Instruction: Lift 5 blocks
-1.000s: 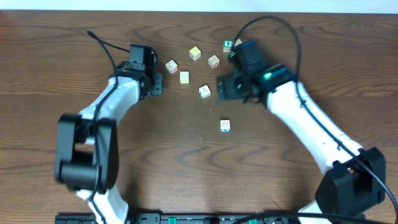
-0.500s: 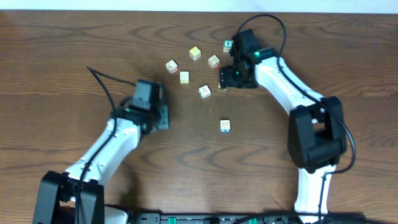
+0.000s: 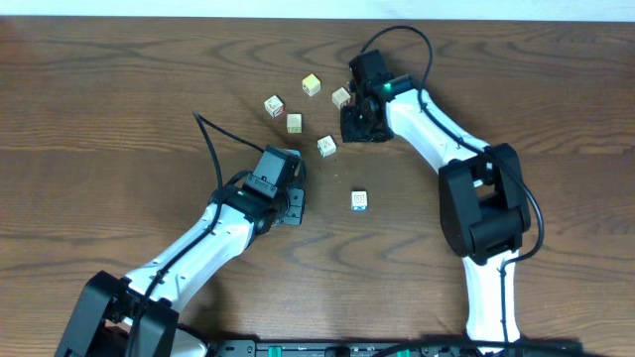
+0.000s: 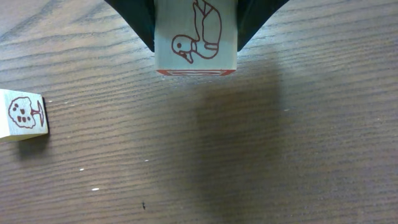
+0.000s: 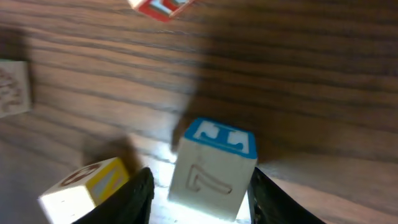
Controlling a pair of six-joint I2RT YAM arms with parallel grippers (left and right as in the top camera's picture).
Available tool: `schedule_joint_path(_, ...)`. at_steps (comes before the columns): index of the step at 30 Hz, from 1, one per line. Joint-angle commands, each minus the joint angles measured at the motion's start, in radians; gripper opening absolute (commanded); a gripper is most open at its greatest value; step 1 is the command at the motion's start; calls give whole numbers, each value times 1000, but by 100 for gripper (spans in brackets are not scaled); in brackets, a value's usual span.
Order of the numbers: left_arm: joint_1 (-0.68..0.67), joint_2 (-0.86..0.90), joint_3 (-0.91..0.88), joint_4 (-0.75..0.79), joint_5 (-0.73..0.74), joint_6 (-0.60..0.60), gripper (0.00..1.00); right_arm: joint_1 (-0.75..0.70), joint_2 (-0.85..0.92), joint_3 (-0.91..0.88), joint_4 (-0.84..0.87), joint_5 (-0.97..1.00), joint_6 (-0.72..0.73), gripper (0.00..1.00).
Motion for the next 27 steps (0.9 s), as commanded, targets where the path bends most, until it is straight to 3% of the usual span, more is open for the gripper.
schedule_joint_path(1,-1,-5,-5,14,-1,-6,12,1,15,16,10,48,10,40)
schedule_joint_path(5,-20,21,-5,67,23,-6,13,1,15,16,14,85,6,29)
schedule_joint_path(10,-60,82,-5,146,25,-60,17,-4,11,16,-14,103,-6,2)
schedule_joint_path(19,-124,208,-5,250,48,-134,17,-6,-77,16,-209,235,-35,1)
schedule_joint_path(22,-146,213,-5,276,48,-156,28,-10,-120,16,-272,237,-35,1)
schedule_joint_path(27,-181,213,-5,315,48,-163,34,-11,-186,16,-377,237,-35,1)
